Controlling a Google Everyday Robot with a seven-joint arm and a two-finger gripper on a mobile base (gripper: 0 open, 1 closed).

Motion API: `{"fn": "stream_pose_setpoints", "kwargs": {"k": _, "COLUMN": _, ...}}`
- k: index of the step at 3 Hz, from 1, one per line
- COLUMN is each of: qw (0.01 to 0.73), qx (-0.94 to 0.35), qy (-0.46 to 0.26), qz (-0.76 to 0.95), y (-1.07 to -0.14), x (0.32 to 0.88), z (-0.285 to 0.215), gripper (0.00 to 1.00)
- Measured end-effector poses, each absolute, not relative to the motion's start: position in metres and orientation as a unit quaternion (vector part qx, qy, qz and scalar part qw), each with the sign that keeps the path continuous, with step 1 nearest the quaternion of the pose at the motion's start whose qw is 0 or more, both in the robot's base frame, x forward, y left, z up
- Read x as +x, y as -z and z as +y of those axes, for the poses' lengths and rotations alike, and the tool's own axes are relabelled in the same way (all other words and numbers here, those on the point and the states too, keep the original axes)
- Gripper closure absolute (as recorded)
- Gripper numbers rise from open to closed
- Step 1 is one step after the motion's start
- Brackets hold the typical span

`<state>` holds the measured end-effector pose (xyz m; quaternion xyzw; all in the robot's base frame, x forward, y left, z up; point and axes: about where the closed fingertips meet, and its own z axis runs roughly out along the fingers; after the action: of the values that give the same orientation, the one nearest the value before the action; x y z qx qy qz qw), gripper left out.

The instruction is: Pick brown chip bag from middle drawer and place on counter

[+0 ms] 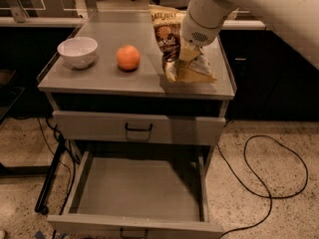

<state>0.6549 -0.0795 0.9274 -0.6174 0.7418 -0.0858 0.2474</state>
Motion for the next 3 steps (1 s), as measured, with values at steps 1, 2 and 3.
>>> {"fn": "stream_pose_setpoints", "kwargs": {"k": 1, "qw": 0.214, "qx": -0.624, "qy": 0.079, "qz": 0.747, "y": -0.917, "x": 0.676, "z": -0.084, "gripper": 1.00}}
{"fn": "stream_pose_setpoints", "kwargs": {"k": 2, "qw": 0.187, "qx": -0.628, "qy": 0.071, "qz": 0.752, "y": -0.904, "x": 0.690, "z": -0.085, "gripper": 1.00}}
{"fn": "stream_pose_setpoints", "kwargs": {"k": 3, "qw": 0.170, "qx": -0.629, "qy": 0.063, "qz": 0.756, "y": -0.892, "x": 0.697, "z": -0.086, "gripper": 1.00}}
